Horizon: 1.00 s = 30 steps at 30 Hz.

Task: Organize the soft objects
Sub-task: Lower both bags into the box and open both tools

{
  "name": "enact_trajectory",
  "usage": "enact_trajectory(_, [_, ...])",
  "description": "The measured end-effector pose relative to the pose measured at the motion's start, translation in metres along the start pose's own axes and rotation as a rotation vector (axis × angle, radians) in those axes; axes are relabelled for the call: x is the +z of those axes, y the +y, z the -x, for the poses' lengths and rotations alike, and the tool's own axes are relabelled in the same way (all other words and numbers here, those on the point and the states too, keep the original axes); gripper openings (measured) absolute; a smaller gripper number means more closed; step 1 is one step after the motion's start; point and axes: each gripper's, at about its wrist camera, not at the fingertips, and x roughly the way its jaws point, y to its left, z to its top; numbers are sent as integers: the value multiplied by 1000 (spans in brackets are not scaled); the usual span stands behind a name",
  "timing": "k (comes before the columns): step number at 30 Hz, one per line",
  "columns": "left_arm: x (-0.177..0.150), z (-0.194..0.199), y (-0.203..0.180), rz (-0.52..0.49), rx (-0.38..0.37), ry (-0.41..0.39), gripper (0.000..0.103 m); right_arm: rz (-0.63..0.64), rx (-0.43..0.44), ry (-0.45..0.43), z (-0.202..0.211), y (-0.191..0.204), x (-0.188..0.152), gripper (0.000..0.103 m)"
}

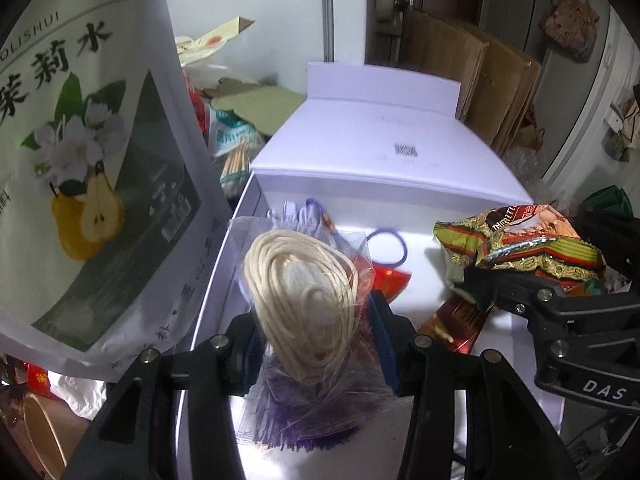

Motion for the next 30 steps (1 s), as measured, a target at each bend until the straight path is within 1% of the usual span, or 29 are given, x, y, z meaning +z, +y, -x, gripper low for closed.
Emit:
enact_trajectory(3, [-3,-3,0,-8,5,14,47,5,-11,22,-9,1,-4,54])
enact_trajectory(7, [-4,-3,-1,-22,12,10,47,5,-27,28,-15,1,-7,54])
enact_trajectory(13, [-2,-7,2,-7,6,21,49,25,-47,32,-22,5,-7,56])
enact_trajectory(18, [2,-9,5,4,4,41,51,21,-58,57,-26,5,-7,57])
enact_trajectory(20, [3,-9,6,8,1,51,51,14,-64,65,-26,4,-6,62])
enact_trajectory(22, [6,-11,8,23,-8,67,51,6,-87,73,-25,2,-5,72])
enact_trajectory(25, [9,-10,10,35,16,70,55,-7,-57,71,-21,-1,-5,77])
enact_trajectory(27, [11,-5,10,33,33,56,61,-11,-57,68,-17,-1,-4,77])
enact_trajectory(30, [12,4,9,26,44,33,64,-7,-59,55,-9,0,-4,77])
